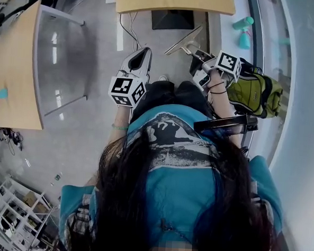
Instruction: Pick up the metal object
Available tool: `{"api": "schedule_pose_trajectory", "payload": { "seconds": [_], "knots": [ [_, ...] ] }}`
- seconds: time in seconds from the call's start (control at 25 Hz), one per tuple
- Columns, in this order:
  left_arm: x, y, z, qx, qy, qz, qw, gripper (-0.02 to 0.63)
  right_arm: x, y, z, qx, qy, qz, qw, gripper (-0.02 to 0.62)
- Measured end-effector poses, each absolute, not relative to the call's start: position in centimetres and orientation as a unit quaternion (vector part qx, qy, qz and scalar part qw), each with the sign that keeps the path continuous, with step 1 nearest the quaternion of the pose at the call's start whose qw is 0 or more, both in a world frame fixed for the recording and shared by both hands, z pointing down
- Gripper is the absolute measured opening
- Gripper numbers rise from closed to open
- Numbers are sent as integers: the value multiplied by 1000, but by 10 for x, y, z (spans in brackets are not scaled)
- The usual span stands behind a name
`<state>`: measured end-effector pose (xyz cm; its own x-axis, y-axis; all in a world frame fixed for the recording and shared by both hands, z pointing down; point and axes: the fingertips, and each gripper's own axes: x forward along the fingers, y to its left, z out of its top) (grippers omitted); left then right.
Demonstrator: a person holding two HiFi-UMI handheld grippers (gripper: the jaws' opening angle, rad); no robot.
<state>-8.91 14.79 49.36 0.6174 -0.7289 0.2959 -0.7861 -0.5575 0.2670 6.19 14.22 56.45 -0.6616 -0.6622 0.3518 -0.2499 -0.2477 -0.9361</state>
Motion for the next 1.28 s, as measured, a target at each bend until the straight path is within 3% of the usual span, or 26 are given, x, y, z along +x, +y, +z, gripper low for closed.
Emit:
{"api": "schedule_pose_trajectory", "payload": {
  "seconds": [0.72,1.28],
  "knots": [
    [10,270,482,863,-466,57,187,5,160,279,556,-358,616,-688,135,95],
    [37,340,484,867,-457,75,186,5,173,343,556,-350,623,-687,132,95]
  ]
}}
